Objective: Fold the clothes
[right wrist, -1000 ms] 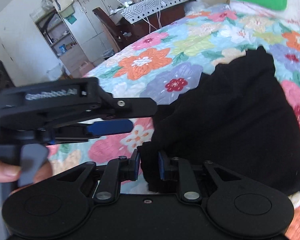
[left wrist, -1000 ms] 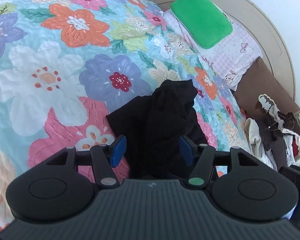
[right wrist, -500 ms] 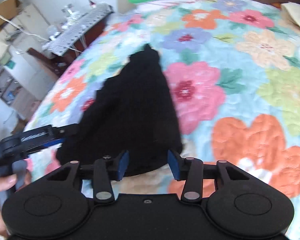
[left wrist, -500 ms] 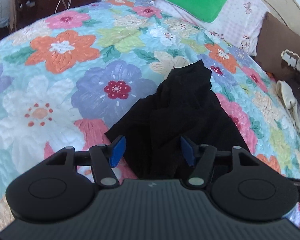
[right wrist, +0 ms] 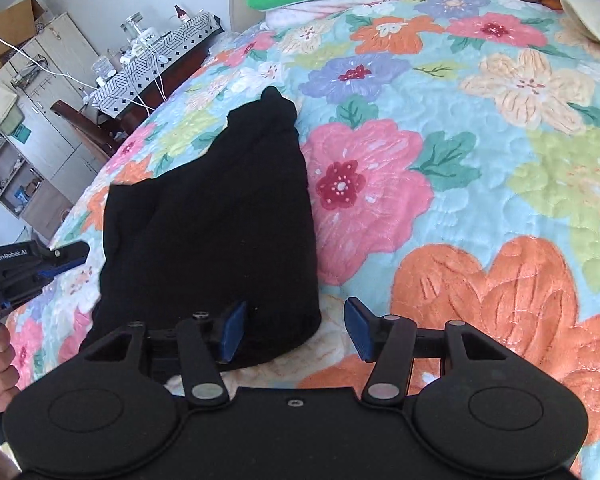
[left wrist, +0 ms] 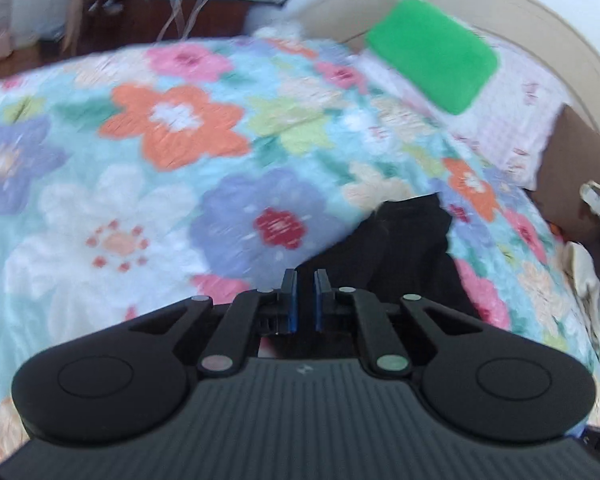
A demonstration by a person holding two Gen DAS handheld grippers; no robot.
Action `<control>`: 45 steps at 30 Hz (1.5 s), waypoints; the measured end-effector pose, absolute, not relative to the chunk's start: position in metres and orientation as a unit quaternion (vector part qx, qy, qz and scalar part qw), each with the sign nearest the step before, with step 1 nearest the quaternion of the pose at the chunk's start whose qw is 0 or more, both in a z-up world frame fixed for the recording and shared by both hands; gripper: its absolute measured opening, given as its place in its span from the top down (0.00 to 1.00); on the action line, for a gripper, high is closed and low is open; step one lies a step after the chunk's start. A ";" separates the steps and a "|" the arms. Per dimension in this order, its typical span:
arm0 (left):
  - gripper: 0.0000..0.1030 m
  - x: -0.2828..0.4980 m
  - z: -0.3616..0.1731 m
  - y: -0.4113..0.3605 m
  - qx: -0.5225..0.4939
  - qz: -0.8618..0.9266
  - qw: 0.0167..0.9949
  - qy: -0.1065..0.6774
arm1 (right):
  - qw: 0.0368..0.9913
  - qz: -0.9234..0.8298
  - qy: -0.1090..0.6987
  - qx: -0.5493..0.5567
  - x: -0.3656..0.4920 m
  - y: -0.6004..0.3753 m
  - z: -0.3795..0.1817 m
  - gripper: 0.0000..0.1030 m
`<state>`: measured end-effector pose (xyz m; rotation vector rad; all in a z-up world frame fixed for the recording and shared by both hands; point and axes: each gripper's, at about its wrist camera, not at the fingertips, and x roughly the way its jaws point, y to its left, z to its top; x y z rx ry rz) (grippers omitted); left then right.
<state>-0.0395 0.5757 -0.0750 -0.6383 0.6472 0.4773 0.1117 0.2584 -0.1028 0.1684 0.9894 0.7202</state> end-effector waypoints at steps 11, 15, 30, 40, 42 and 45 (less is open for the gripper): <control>0.59 -0.079 -0.093 0.559 -0.455 0.097 0.807 0.364 | 0.773 0.375 0.494 0.134 0.111 0.240 -0.108 0.42; 0.53 -0.079 -0.090 0.550 -0.478 0.037 0.798 0.364 | 0.764 0.371 0.485 0.208 0.123 0.224 -0.108 0.42; 0.34 -0.053 -0.139 0.538 -0.522 0.061 0.768 0.368 | 0.712 0.395 0.519 0.260 0.144 0.257 -0.140 0.40; 0.80 -0.047 -0.117 0.516 -0.429 0.074 0.831 0.346 | 0.753 0.408 0.450 0.252 0.118 0.247 -0.120 0.81; 0.80 -0.051 -0.105 0.513 -0.412 0.064 0.843 0.340 | 0.771 0.408 0.428 0.236 0.105 0.243 -0.106 0.81; 0.83 -0.056 -0.101 0.515 -0.442 0.042 0.830 0.336 | 0.806 0.389 0.408 0.178 0.094 0.249 -0.089 0.81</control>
